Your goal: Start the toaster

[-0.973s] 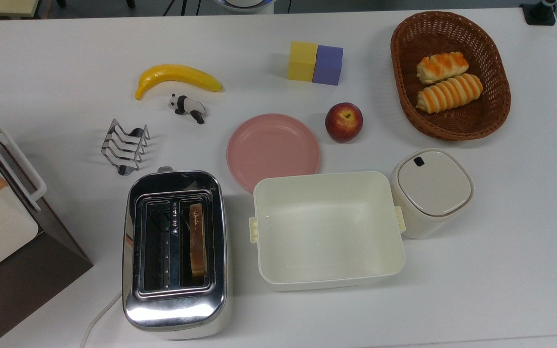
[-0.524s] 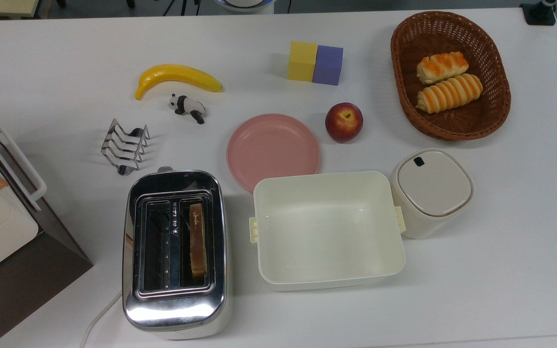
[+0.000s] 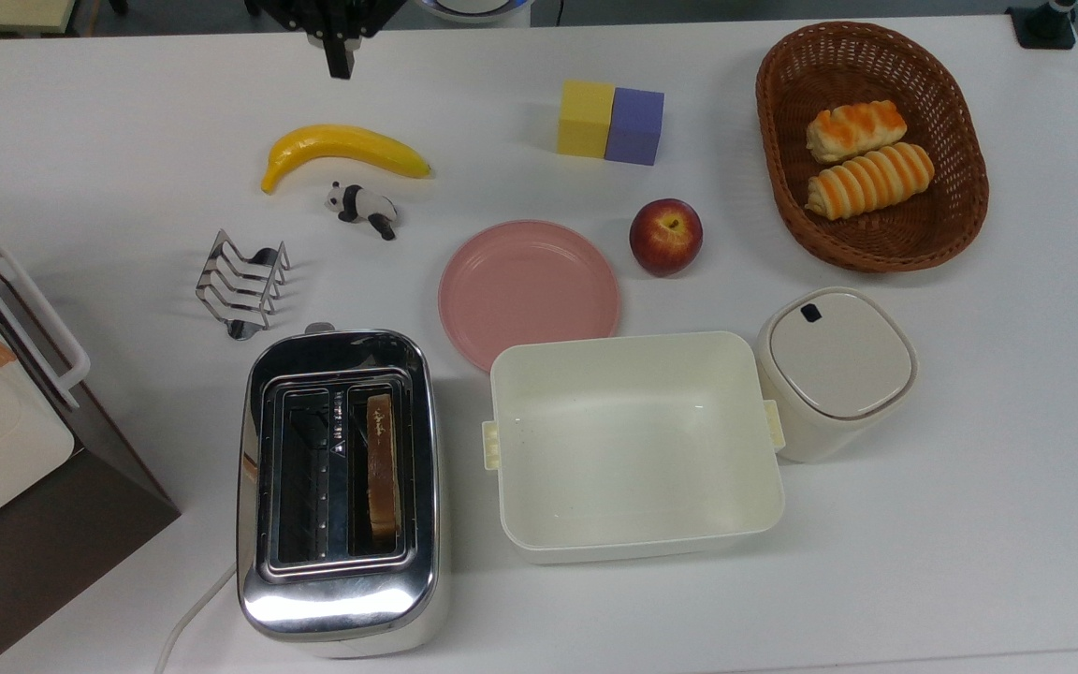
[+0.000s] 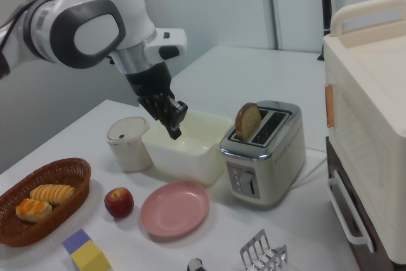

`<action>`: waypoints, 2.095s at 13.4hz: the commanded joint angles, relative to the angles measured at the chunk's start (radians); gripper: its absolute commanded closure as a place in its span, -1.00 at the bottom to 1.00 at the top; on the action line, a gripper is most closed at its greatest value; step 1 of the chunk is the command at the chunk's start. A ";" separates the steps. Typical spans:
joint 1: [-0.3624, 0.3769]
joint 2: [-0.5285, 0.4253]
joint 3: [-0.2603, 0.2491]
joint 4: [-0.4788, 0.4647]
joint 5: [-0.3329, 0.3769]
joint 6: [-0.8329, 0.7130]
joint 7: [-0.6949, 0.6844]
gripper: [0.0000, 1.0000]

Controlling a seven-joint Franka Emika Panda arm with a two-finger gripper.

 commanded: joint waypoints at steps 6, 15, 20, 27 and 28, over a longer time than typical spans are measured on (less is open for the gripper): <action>0.008 0.154 -0.015 -0.020 0.019 0.197 -0.013 1.00; -0.013 0.249 -0.016 -0.019 -0.021 0.343 -0.024 1.00; -0.032 0.275 -0.016 -0.019 -0.035 0.374 -0.031 1.00; -0.043 0.322 -0.016 -0.022 -0.075 0.424 -0.034 1.00; -0.043 0.324 -0.016 -0.022 -0.077 0.424 -0.034 1.00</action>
